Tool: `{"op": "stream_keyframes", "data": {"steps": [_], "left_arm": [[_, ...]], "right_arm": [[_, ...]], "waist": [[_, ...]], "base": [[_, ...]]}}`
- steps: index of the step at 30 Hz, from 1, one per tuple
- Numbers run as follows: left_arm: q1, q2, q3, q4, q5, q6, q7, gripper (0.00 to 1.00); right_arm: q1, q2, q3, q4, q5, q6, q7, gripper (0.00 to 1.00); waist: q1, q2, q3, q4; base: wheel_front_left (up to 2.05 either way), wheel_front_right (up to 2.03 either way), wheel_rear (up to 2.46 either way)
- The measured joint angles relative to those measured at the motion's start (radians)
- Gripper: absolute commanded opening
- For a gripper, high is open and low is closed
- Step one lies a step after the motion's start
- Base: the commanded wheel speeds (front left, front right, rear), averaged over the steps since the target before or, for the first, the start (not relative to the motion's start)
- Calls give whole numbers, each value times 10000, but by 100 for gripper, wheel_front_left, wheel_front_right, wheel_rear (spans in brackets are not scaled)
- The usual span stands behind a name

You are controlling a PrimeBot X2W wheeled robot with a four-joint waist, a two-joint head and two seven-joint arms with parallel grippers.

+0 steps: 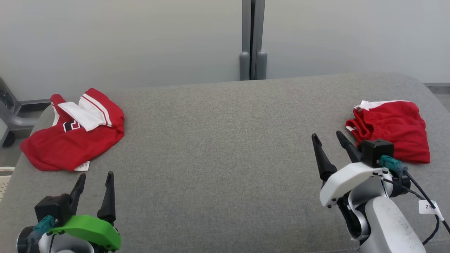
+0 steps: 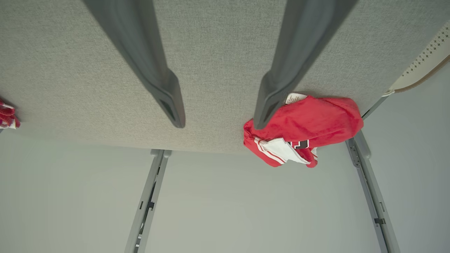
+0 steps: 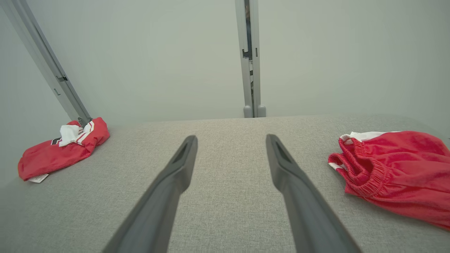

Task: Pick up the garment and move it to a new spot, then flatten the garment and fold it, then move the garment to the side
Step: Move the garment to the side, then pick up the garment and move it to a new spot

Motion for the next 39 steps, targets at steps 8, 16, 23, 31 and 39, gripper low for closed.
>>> {"op": "stream_keyframes", "data": {"steps": [8,16,23,31,39], "left_arm": [[455,-161,428,-364,337,13,-2,100],[813,-316,558,-704,569,59,-12,100],[961,-339,656,-882,612,113,-12,100],[1011,-326,648,-988,637,169,15,100],[1016,-299,633,-1060,627,236,58,100]], "right_arm": [[813,77,58,-838,148,0,291,100],[1446,82,-140,-1499,280,0,119,100],[1595,84,-182,-1616,286,0,27,100],[1607,84,-199,-1607,276,0,10,100],[1608,84,-207,-1607,276,0,-21,100]], "waist": [[0,0,-99,183],[0,0,-177,294],[0,0,-161,239],[0,0,-125,211],[0,0,-102,242]], "base": [[0,0,0],[0,0,0],[0,0,0],[0,0,0],[0,0,0]]}}
